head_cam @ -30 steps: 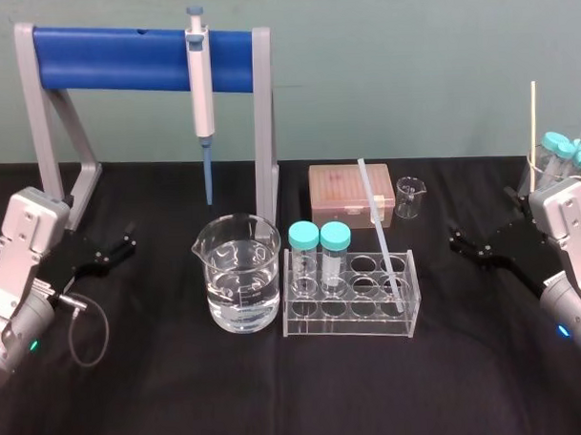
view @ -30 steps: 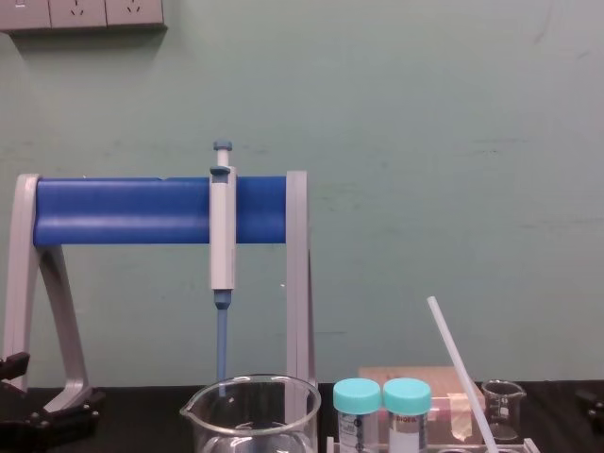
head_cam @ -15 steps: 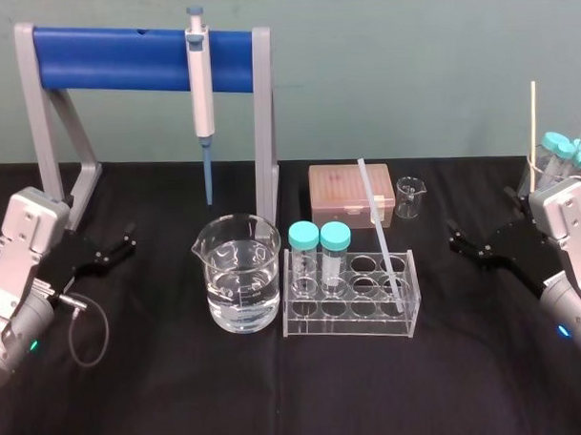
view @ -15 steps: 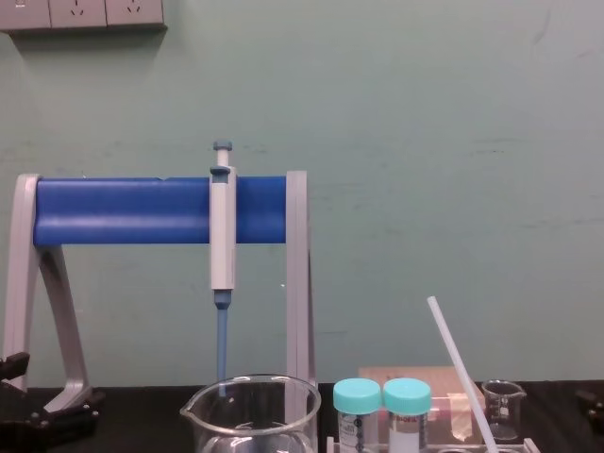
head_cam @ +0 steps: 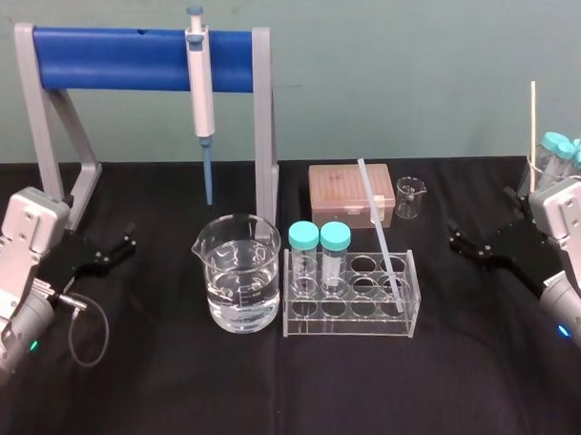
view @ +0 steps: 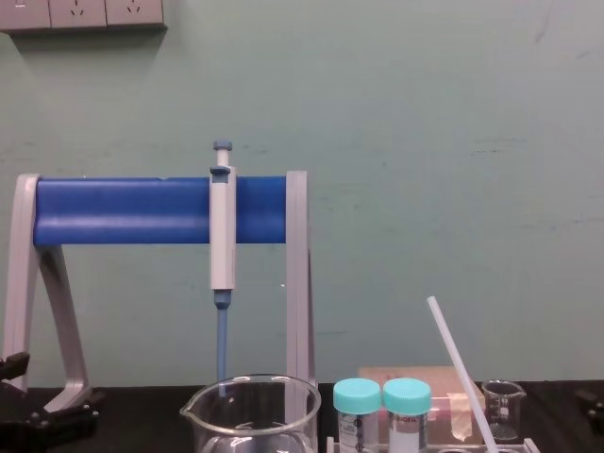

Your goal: Pick up the stirring rod with one hand, then place it down.

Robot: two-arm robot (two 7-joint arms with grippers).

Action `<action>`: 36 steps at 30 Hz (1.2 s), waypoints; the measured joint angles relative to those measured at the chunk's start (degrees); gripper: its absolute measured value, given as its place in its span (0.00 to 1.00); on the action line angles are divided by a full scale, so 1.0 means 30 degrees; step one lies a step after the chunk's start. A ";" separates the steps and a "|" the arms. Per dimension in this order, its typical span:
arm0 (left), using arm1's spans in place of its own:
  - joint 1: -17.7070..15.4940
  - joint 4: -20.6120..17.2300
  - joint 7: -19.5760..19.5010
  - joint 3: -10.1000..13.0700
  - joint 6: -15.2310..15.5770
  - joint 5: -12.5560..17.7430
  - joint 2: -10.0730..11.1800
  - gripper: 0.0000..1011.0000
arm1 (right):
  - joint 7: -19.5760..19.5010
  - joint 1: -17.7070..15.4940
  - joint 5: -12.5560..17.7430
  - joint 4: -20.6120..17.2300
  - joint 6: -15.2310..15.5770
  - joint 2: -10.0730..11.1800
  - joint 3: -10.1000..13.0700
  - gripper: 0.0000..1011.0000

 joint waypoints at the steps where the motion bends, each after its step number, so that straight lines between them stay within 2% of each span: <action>1: 0.0000 -0.0001 0.0000 0.0001 0.0000 0.0001 0.0001 0.99 | 0.0001 0.0000 -0.0001 -0.0001 0.0001 0.0000 -0.0001 0.99; 36: -0.0001 0.0000 0.0000 0.0001 0.0000 0.0000 0.0000 0.99 | 0.0000 0.0000 -0.0001 -0.0001 0.0000 0.0001 -0.0001 0.99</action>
